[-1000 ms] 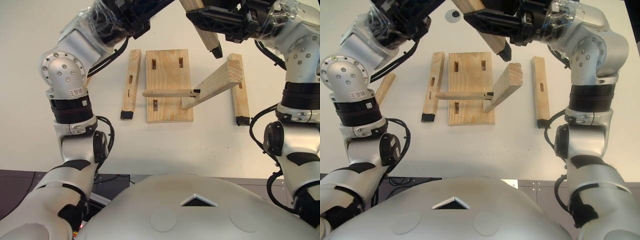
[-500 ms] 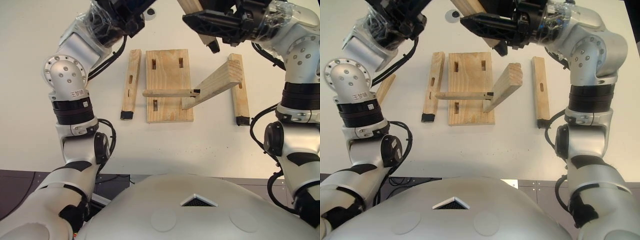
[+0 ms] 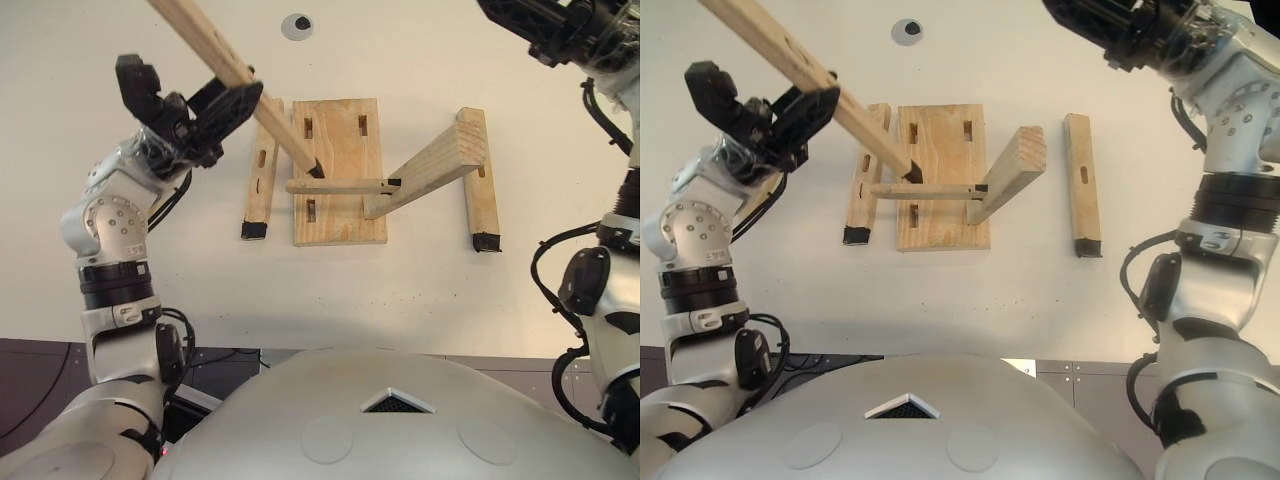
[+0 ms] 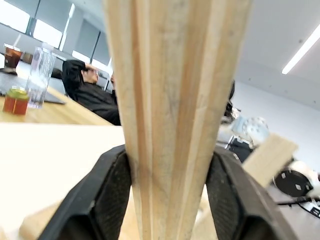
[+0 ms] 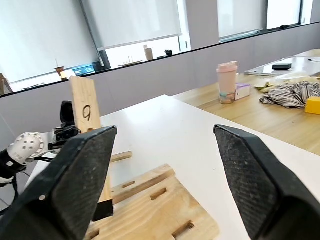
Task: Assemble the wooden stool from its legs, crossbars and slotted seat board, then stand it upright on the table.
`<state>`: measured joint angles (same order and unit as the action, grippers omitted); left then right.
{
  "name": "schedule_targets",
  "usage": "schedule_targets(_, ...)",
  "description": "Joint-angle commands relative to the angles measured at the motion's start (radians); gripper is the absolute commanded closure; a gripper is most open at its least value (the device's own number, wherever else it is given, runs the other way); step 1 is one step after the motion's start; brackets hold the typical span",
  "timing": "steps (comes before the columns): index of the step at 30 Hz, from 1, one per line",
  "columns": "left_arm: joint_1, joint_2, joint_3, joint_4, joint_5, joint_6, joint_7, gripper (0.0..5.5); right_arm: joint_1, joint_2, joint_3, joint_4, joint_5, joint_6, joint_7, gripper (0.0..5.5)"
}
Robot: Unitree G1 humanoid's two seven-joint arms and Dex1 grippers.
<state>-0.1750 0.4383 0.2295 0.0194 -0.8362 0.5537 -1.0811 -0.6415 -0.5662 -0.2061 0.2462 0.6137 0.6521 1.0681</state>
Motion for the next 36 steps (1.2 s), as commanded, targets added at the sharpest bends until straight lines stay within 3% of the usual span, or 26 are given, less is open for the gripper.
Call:
schedule_targets(1, 0.065, 0.028, -0.023, -0.044, 0.038, -0.04, -0.048, 3.44, 0.021, -0.004, -0.007, 0.028, -0.02, -0.028, -0.025, 1.94)
schedule_targets(12, 0.129, 0.064, -0.106, 0.009, 0.187, -0.207, -0.125, 3.44, 0.034, 0.006, 0.007, 0.054, -0.036, -0.055, -0.037, 1.94)
schedule_targets(20, 0.22, 0.246, -0.145, 0.018, 0.281, -0.347, -0.281, 3.46, 0.073, 0.013, 0.018, 0.043, -0.047, -0.077, -0.056, 1.94)
schedule_targets(36, 0.102, 0.372, -0.34, -0.175, 0.377, -0.232, -0.173, 3.49, 0.158, 0.033, 0.061, -0.006, -0.072, -0.112, -0.1, 1.94)
